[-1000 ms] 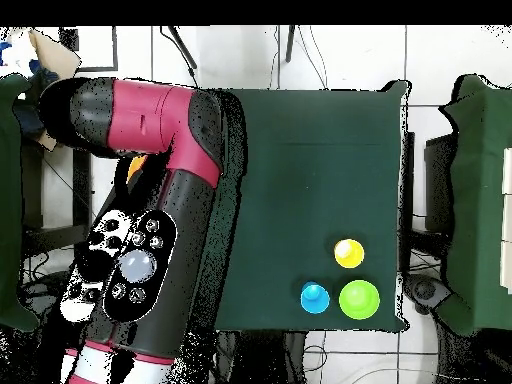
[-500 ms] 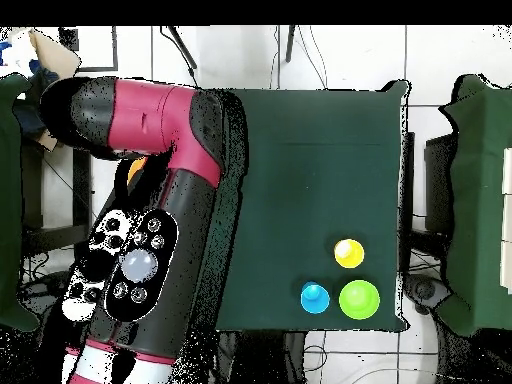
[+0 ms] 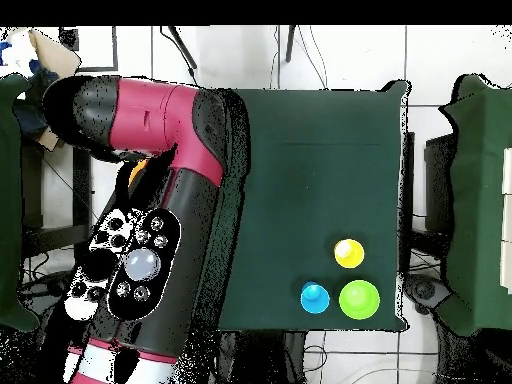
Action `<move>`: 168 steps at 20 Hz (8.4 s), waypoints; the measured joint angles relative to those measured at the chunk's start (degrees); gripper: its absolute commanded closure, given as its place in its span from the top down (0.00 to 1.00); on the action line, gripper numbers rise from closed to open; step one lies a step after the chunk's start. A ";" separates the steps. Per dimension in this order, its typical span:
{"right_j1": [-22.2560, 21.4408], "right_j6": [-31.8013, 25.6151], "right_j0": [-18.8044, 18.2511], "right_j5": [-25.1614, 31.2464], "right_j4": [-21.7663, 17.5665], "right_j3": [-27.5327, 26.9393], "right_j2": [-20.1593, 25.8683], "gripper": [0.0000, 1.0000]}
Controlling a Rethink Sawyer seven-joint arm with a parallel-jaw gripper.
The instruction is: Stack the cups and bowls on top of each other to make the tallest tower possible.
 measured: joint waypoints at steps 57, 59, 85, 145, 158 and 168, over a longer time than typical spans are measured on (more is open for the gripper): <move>-1.22 0.00 -1.40 -2.37 -0.01 -0.36 3.66 1.00; -1.21 0.00 -1.53 -3.07 -0.01 -0.36 3.81 1.00; -1.21 0.00 -3.39 -6.86 -0.02 -0.34 6.55 1.00; -2.97 0.00 -5.37 0.05 -0.04 -1.59 6.73 1.00; -3.00 0.00 -5.37 0.05 -0.04 -1.59 6.76 1.00; -3.35 0.00 -5.49 0.01 -4.14 -1.58 6.99 1.00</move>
